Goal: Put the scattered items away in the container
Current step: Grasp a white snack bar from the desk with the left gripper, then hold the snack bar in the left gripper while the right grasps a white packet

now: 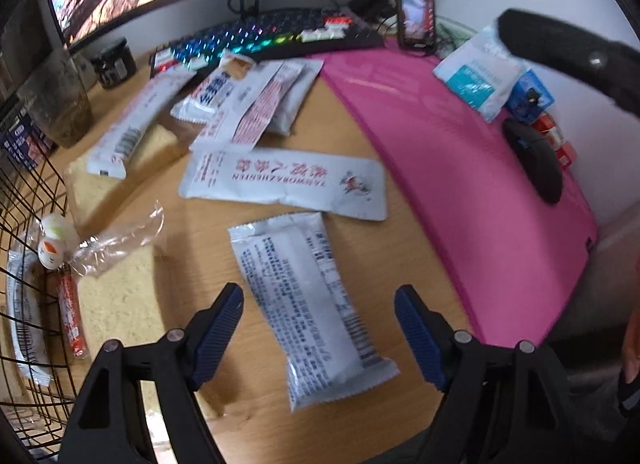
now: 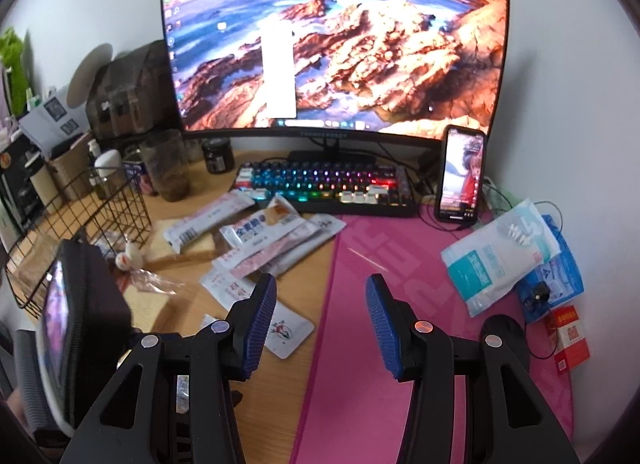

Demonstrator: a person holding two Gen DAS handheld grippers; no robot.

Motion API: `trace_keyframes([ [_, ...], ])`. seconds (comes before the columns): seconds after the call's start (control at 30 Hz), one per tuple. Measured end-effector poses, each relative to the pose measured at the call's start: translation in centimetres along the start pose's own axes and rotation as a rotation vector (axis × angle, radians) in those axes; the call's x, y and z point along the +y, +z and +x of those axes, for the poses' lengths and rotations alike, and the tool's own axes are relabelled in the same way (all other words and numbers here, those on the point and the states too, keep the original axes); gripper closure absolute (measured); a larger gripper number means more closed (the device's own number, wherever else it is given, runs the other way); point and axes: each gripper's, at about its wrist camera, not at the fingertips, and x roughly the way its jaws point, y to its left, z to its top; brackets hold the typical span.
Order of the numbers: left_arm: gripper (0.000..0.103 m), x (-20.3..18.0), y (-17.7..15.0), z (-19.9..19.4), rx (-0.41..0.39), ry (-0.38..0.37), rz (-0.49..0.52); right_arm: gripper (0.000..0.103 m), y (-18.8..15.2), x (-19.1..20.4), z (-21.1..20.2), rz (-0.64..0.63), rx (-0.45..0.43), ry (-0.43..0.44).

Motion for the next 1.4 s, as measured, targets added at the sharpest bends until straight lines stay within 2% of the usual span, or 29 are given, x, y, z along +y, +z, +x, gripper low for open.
trace_keyframes([
  [0.13,0.029,0.5,-0.4,1.3,0.027,0.011,0.002,0.055,-0.2,-0.2,1.0,0.002,0.018,0.001],
  [0.2,0.035,0.8,-0.4,1.1,0.008,0.027,0.007,0.055,-0.3,0.0,1.6,0.0,0.032,0.004],
  [0.27,0.049,1.6,-0.3,1.0,0.007,0.022,-0.007,0.055,-0.4,0.1,2.4,-0.006,0.048,0.01],
  [0.37,0.058,2.8,-0.3,0.8,0.015,0.005,-0.026,0.055,-0.4,0.4,3.7,-0.026,0.07,0.028],
  [0.67,0.06,4.3,0.3,-1.6,-0.042,-0.015,-0.039,0.055,0.5,2.4,9.1,-0.058,0.133,0.119],
  [0.97,0.06,6.6,1.3,-3.0,-0.071,0.005,-0.056,0.055,1.9,4.2,14.7,0.024,0.193,0.209],
  [1.27,0.06,8.9,2.1,-3.2,-0.076,0.0,-0.067,0.055,3.3,5.3,19.8,0.071,0.228,0.126],
  [1.4,0.06,9.1,2.2,-3.0,-0.072,-0.008,-0.06,0.046,3.4,5.6,21.1,0.053,0.245,0.096],
])
